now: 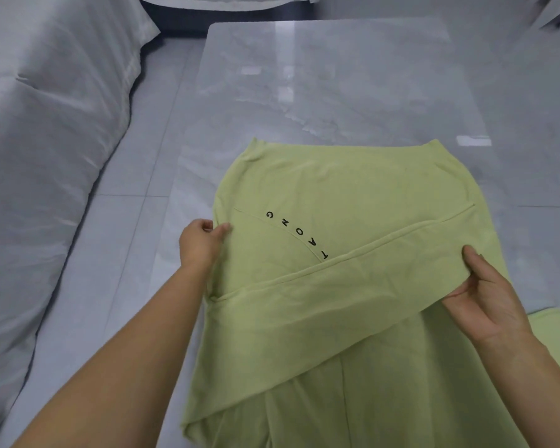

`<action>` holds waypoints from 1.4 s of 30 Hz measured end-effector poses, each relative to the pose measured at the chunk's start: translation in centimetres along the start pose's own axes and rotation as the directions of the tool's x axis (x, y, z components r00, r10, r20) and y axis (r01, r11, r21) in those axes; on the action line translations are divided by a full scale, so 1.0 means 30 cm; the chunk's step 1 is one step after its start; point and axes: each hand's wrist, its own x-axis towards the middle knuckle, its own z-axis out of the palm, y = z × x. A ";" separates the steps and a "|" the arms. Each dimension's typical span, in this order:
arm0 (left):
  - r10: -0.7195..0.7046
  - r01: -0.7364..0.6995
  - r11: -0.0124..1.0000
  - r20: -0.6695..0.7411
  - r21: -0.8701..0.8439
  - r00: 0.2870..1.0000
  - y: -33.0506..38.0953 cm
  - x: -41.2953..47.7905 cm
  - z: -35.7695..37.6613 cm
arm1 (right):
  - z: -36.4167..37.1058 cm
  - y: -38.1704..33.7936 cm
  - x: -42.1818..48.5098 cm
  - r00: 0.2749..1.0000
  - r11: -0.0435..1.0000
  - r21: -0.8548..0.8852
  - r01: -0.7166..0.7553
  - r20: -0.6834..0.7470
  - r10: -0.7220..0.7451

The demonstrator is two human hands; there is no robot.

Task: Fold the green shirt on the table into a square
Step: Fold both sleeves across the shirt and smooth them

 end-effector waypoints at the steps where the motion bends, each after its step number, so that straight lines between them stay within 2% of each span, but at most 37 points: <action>1: -0.006 0.006 0.999 0.019 -0.042 1.000 0.004 0.005 -0.001 | 0.001 0.000 0.002 1.000 1.000 0.001 -0.007 -0.002 0.007; 7: 0.163 -0.153 0.981 0.079 -0.116 0.983 0.019 -0.019 -0.010 | -0.003 -0.007 0.015 1.000 1.000 0.014 -0.017 -0.021 0.018; 9: 0.215 -0.215 0.977 0.046 -0.012 0.975 0.009 -0.022 -0.001 | -0.009 -0.009 0.031 0.999 1.000 0.015 -0.021 -0.029 0.022; 12: 0.354 -0.321 0.888 -0.045 0.330 0.934 -0.042 -0.077 0.015 | -0.030 -0.001 0.065 0.997 0.999 -0.003 -0.036 -0.068 0.035; 13: 0.455 -0.412 0.825 -0.023 0.386 0.890 -0.066 -0.122 0.024 | -0.038 0.005 0.076 0.995 0.999 -0.007 -0.040 -0.090 0.039; 15: 0.666 -0.660 0.637 0.148 0.399 0.732 -0.132 -0.228 0.056 | -0.053 0.013 0.095 0.991 0.999 -0.003 -0.039 -0.130 0.039; 17: 0.748 -0.812 0.424 0.350 0.400 0.563 -0.226 -0.318 0.087 | -0.060 0.017 0.100 0.989 1.000 0.001 -0.031 -0.148 0.030; 19: 0.725 -0.843 0.331 0.458 0.424 0.515 -0.304 -0.363 0.095 | -0.073 0.014 0.101 0.988 1.000 -0.002 -0.022 -0.154 0.022; 21: 0.699 -0.827 0.310 0.477 0.469 0.533 -0.351 -0.375 0.090 | -0.088 0.010 0.103 0.987 1.000 0.009 -0.006 -0.162 0.008; 26: 0.635 -0.800 0.307 0.515 0.516 0.576 -0.343 -0.381 0.089 | -0.153 0.037 0.133 0.974 1.000 0.002 0.024 -0.223 -0.023; 30: 0.654 -0.797 0.304 0.494 0.522 0.573 -0.330 -0.390 0.085 | -0.109 0.044 0.128 0.952 0.998 -0.060 0.022 -0.304 -0.040; 32: 0.699 -0.830 0.305 0.483 0.467 0.528 -0.315 -0.418 0.094 | -0.101 0.035 0.135 0.957 0.992 -0.117 0.036 -0.283 -0.068; 34: 0.746 -0.883 0.266 0.498 0.387 0.443 -0.290 -0.456 0.116 | -0.090 0.029 0.134 0.961 0.966 -0.254 0.053 -0.250 -0.119; 35: 0.759 -0.902 0.245 0.508 0.355 0.406 -0.273 -0.475 0.136 | -0.093 0.028 0.136 0.953 0.918 -0.391 0.073 -0.243 -0.179; 36: 0.765 -0.913 0.231 0.517 0.336 0.384 -0.252 -0.488 0.160 | -0.087 0.025 0.130 0.935 0.818 -0.571 0.069 -0.248 -0.252; 37: 0.768 -0.917 0.221 0.521 0.331 0.373 -0.228 -0.496 0.188 | -0.088 0.025 0.125 0.909 0.658 -0.749 0.073 -0.221 -0.353; 39: 0.760 -0.914 0.212 0.530 0.345 0.376 -0.174 -0.493 0.249 | -0.088 0.034 0.106 0.858 0.254 -0.966 0.052 -0.088 -0.507; 41: 0.722 -0.901 0.216 0.560 0.377 0.407 -0.133 -0.476 0.300 | -0.084 0.070 0.080 0.805 -0.142 -0.985 0.095 0.160 -0.571; 42: 0.697 -0.892 0.224 0.574 0.393 0.429 -0.127 -0.469 0.318 | -0.088 0.099 0.073 0.796 -0.329 -0.935 0.133 0.299 -0.526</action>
